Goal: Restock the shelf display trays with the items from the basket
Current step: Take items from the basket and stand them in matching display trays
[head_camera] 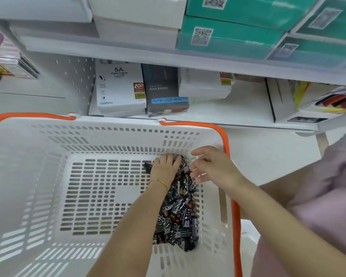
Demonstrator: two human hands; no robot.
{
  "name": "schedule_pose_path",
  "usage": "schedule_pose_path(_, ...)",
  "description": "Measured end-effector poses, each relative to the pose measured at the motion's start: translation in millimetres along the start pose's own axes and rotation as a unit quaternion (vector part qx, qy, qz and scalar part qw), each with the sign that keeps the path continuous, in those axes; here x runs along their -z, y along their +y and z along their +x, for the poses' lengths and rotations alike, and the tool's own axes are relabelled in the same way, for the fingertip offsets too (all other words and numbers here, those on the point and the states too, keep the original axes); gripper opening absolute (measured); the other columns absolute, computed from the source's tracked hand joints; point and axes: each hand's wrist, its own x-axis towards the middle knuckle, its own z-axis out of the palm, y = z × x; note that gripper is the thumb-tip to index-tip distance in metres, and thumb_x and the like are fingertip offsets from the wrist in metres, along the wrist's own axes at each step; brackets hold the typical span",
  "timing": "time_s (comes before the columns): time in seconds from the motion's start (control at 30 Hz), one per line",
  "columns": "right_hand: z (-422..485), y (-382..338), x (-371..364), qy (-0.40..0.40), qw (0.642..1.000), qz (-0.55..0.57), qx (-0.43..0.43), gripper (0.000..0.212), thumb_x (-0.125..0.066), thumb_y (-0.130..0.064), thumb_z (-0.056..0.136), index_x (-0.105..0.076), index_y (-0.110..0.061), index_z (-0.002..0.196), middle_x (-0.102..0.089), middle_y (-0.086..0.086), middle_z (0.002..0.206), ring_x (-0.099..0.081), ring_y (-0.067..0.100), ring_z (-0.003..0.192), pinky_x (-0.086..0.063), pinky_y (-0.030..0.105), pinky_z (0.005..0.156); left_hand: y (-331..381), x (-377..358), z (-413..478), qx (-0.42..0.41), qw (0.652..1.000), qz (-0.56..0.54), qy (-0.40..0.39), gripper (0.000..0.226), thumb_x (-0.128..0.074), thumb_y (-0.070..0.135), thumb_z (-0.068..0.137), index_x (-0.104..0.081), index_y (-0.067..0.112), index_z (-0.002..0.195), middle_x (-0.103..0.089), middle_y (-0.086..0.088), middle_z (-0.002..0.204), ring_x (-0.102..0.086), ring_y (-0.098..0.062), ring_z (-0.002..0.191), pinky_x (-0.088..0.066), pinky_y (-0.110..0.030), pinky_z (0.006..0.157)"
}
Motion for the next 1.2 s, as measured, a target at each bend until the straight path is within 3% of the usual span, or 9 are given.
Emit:
schedule_pose_path(0.2,0,0,-1,-0.012,1.000,0.009,0.003,0.025,-0.047,-0.005,0.094,-0.052,-0.011,0.118,-0.063,0.009,0.089,-0.066,0.018,0.071,-0.057,0.028,0.063,-11,-10,-4,0.010,0.999,-0.049,-0.012,0.092,-0.068,0.008,0.077,-0.010,0.016,0.147,-0.036,-0.016,0.135,-0.038,-0.031,0.121,-0.043,-0.037,0.095)
schedule_pose_path(0.37,0,0,3,-0.009,1.000,0.017,0.009,0.025,-0.047,-0.006,0.094,-0.053,-0.013,0.118,-0.065,0.014,0.095,-0.067,0.022,0.074,-0.059,0.032,0.068,-17,-15,-9,0.047,0.987,-0.156,-0.008,0.070,-0.067,0.012,0.079,-0.028,0.012,0.137,-0.049,-0.010,0.125,-0.049,-0.028,0.113,-0.049,-0.034,0.083)
schedule_pose_path(0.47,-3,0,6,-0.009,1.000,0.025,0.015,0.026,-0.047,-0.005,0.094,-0.053,-0.011,0.118,-0.065,0.016,0.097,-0.068,0.021,0.074,-0.058,0.030,0.065,-23,-8,-14,0.117,0.946,-0.301,-0.033,0.058,-0.068,0.019,0.075,-0.037,0.013,0.123,-0.058,-0.007,0.104,-0.059,-0.023,0.088,-0.047,-0.031,0.065)
schedule_pose_path(0.6,-8,-7,10,-0.014,0.998,0.055,0.026,0.027,-0.046,-0.004,0.094,-0.052,-0.010,0.120,-0.063,0.016,0.097,-0.066,0.018,0.070,-0.056,0.026,0.060,-33,20,-32,0.187,0.779,-0.596,-0.055,0.062,-0.067,0.013,0.072,-0.040,0.014,0.128,-0.063,-0.009,0.093,-0.061,-0.021,0.076,-0.054,-0.034,0.063)
schedule_pose_path(0.73,-18,-20,13,-0.020,0.995,0.083,0.049,0.027,-0.044,-0.001,0.094,-0.052,-0.007,0.119,-0.061,0.013,0.092,-0.063,0.019,0.068,-0.056,0.029,0.061,-38,72,-64,0.204,0.564,-0.799,-0.037,0.074,-0.065,-0.002,0.073,-0.036,0.015,0.139,-0.058,-0.016,0.118,-0.058,-0.029,0.106,-0.051,-0.046,0.087)
schedule_pose_path(0.87,-39,-36,17,-0.029,0.991,0.102,0.084,0.026,-0.045,0.001,0.094,-0.052,-0.006,0.118,-0.059,0.013,0.093,-0.061,0.019,0.065,-0.054,0.026,0.056,-39,132,-103,0.116,0.358,-0.927,-0.006,0.047,-0.058,-0.004,0.069,-0.053,0.006,0.115,-0.060,-0.012,0.089,-0.057,-0.019,0.070,-0.051,-0.029,0.053)
schedule_pose_path(0.93,-52,-45,19,-0.037,0.988,0.101,0.109,0.025,-0.044,0.000,0.094,-0.053,-0.006,0.117,-0.060,0.011,0.090,-0.061,0.019,0.065,-0.054,0.028,0.057,-36,161,-123,0.073,0.290,-0.954,-0.005,0.045,-0.056,-0.001,0.064,-0.053,0.006,0.108,-0.058,-0.010,0.083,-0.055,-0.017,0.064,-0.049,-0.025,0.049)
schedule_pose_path(1.03,-72,-66,20,-0.065,0.982,0.102,0.148,0.022,-0.046,-0.002,0.094,-0.056,-0.007,0.113,-0.061,0.011,0.086,-0.060,0.017,0.060,-0.053,0.028,0.056,-31,200,-151,0.049,0.283,-0.958,-0.002,0.040,-0.053,0.000,0.063,-0.055,0.005,0.103,-0.058,-0.010,0.082,-0.056,-0.017,0.062,-0.049,-0.024,0.048)
schedule_pose_path(1.2,-103,-115,30,-0.155,0.956,0.050,0.244,0.013,-0.051,-0.012,0.096,-0.059,-0.006,0.104,-0.061,0.010,0.090,-0.058,0.018,0.061,-0.053,0.026,0.054,-34,252,-195,0.063,0.358,-0.930,0.047,0.028,-0.053,-0.002,0.061,-0.065,0.001,0.086,-0.061,-0.014,0.078,-0.056,-0.019,0.063,-0.051,-0.025,0.049)
